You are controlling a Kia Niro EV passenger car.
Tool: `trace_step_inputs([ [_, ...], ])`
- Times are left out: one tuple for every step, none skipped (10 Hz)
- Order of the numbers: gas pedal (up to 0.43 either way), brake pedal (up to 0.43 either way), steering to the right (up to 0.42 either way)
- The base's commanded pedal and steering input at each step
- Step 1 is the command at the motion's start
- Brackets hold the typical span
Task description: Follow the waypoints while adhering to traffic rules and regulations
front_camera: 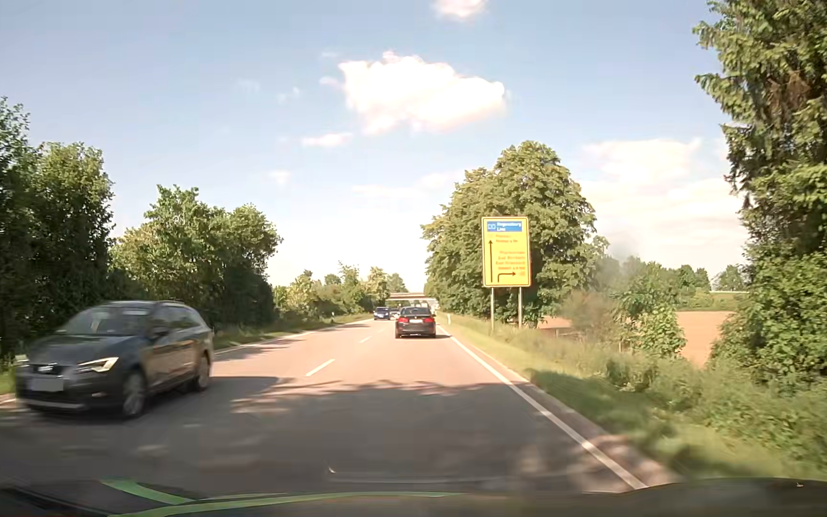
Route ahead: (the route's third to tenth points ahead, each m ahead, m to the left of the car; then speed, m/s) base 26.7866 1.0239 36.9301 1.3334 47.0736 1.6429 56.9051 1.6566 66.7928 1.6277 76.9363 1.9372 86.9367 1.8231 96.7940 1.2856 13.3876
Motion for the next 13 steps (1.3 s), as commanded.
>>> trace_step_inputs([
  [0.13,0.0,-0.001],
  [0.13,0.0,0.0],
  [0.13,0.0,0.001],
  [0.13,0.0,0.001],
  [0.13,0.0,0.001],
  [0.118,0.0,0.001],
  [0.118,0.0,0.001],
  [0.11,0.0,0.001],
  [0.11,0.0,0.001],
  [0.098,0.0,0.001],
  [0.098,0.0,0.001],
  [0.098,0.0,0.001],
  [0.098,0.0,0.001],
])
